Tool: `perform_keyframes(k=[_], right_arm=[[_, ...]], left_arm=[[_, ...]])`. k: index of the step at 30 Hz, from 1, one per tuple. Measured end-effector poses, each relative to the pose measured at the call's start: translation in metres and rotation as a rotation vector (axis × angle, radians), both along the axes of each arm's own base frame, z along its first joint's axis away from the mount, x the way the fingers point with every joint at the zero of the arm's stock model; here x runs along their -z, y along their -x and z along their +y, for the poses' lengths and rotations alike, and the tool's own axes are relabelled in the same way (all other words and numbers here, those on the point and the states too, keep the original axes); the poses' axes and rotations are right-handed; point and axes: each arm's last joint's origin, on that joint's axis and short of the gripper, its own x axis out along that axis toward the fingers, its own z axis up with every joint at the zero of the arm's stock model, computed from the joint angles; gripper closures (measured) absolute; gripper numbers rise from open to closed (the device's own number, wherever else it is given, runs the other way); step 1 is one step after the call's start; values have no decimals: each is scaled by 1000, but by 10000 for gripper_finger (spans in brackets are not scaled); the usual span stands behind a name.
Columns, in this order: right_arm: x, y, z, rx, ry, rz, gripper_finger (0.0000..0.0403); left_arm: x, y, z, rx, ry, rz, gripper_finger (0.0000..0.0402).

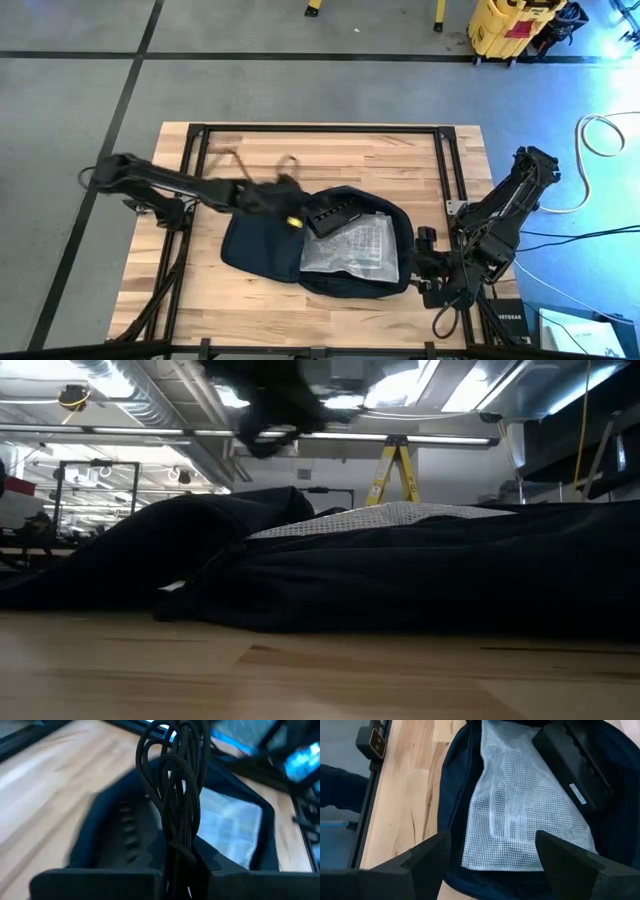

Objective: Unpack backpack
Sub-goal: Put the black charger cable into the black backpack

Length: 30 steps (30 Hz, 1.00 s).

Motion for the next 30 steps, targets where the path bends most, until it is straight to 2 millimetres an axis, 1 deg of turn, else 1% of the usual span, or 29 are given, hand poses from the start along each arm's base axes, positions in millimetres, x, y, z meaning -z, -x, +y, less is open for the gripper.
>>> perform_keyframes(k=[2,6,8,10,12,14,17,20,24,26,28,30], right_arm=[[0,0,0,9,-3,2,127],[1,1,0,20,-28,28,127],[1,1,0,18,-44,41,127],[1,2,0,25,-56,47,127],[1,2,0,26,-62,53,127],[1,2,1,23,-67,59,127],[1,2,1,21,-70,63,127],[1,2,1,19,-69,63,127],[1,2,1,21,-70,63,127],[1,2,1,20,-70,64,127],[1,2,1,20,-70,63,127],[1,2,0,22,-71,64,127]], left_arm=[[6,-26,-12,65,-16,31,380],[21,-70,-29,154,-46,170,380],[23,-87,-32,193,-37,230,380],[20,-99,-31,185,-43,299,380],[19,-107,-31,191,-78,376,380],[16,-114,-32,221,-118,418,380],[6,-120,-35,257,-156,420,380],[-2,-123,-28,272,-170,394,380],[-4,-129,-17,268,-194,349,380],[-5,-131,-13,254,-235,331,380],[-3,-133,-10,228,-302,338,380],[7,-137,-8,197,-369,374,380]])
